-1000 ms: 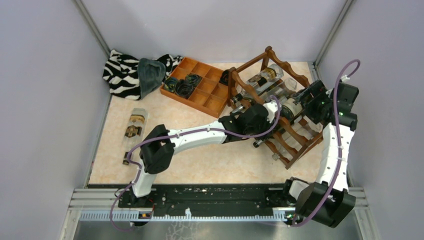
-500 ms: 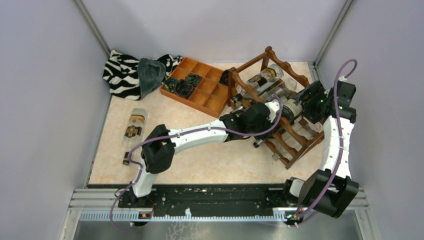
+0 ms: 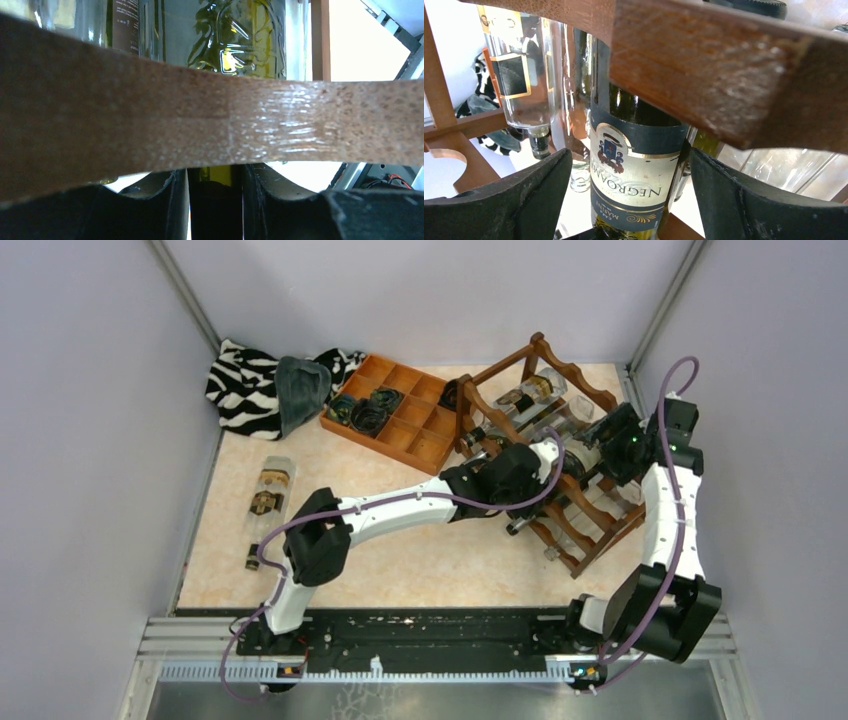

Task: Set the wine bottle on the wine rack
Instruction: Place the wine bottle in the wine rack.

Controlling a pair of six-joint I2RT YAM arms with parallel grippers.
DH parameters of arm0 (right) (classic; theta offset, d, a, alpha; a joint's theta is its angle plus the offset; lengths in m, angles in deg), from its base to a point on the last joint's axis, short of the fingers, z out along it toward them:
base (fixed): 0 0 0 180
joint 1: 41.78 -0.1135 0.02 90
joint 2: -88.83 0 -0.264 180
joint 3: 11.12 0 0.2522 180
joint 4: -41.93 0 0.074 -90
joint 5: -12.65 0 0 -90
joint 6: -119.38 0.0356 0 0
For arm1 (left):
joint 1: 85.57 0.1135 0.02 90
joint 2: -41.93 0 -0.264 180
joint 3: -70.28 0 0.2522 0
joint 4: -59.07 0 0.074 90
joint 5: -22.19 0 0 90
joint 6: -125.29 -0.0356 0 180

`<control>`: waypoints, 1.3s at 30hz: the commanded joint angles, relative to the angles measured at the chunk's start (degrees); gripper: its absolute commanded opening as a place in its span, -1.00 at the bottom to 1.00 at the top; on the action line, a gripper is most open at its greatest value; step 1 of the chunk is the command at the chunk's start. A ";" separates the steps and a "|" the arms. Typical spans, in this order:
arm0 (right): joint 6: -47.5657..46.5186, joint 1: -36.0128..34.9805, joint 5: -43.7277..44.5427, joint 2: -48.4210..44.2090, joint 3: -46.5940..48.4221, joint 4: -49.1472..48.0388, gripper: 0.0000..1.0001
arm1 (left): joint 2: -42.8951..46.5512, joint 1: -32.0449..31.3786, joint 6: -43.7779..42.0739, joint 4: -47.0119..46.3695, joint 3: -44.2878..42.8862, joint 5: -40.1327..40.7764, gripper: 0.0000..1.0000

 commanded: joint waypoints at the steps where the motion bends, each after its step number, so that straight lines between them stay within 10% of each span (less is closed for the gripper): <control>1: 1.28 -2.17 -0.70 0.79 2.41 -2.54 0.68 | 1.07 -0.28 -0.47 -12.30 -5.13 -0.83 -1.00; 26: -0.01 -3.91 -1.74 2.47 1.52 -1.17 0.72 | 4.31 -0.36 -1.28 -21.25 0.82 -3.10 -1.00; 39: -0.01 -4.79 -1.88 2.18 -0.46 -3.49 0.27 | 3.80 -0.36 -1.16 -21.64 0.12 -3.72 -1.00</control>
